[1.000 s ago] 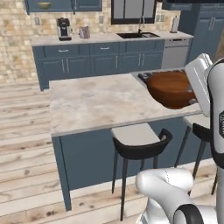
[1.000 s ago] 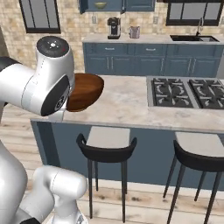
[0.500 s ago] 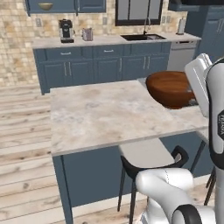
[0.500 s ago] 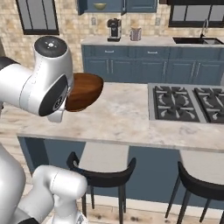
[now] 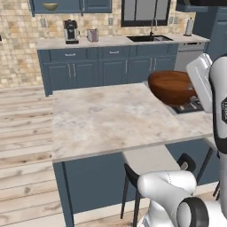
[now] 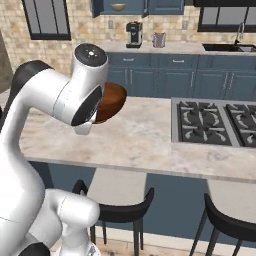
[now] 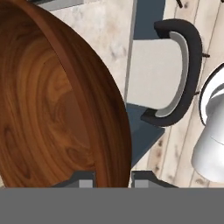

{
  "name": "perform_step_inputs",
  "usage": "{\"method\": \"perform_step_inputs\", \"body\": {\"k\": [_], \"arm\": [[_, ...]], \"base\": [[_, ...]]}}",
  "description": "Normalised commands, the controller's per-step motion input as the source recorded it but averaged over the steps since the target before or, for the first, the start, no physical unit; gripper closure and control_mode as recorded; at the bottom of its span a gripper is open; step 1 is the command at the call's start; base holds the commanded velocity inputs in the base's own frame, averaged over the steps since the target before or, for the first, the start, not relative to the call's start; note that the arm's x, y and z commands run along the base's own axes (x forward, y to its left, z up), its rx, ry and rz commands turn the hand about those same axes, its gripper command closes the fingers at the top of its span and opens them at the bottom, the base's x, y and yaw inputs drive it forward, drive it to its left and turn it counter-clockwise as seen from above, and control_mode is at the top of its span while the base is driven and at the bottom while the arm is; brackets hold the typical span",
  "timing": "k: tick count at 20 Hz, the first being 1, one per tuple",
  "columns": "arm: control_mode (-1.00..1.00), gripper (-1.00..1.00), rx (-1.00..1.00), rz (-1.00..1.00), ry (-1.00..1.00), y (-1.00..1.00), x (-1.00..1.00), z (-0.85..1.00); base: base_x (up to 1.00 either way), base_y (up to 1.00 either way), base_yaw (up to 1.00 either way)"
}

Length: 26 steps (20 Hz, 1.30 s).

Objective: Pick up the bowls from the cabinet and place each bowl in front of a stool on the dining counter.

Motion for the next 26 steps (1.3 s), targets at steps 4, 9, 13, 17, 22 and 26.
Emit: {"method": "perform_step_inputs", "body": {"k": [4,9,13,17,22,26], "arm": [[-1.0,1.0,0.08,0.18,0.0,-0.68,0.9,-0.26],[-1.0,1.0,0.05,0.16,0.0,-0.45,1.0,-0.49],[-1.0,1.0,0.0,0.12,0.0,-0.22,1.0,-0.73],[-1.0,1.0,0.0,0.07,0.0,-0.03,0.92,-0.9],[-1.0,1.0,0.0,0.05,0.0,0.0,0.76,-0.91],[-1.0,1.0,0.0,0.03,0.0,0.0,0.59,-0.82]], "base": [[0.0,0.0,0.0],[0.0,0.0,0.0],[0.0,0.0,0.0],[0.0,0.0,0.0],[0.0,0.0,0.0],[0.0,0.0,0.0]]}}
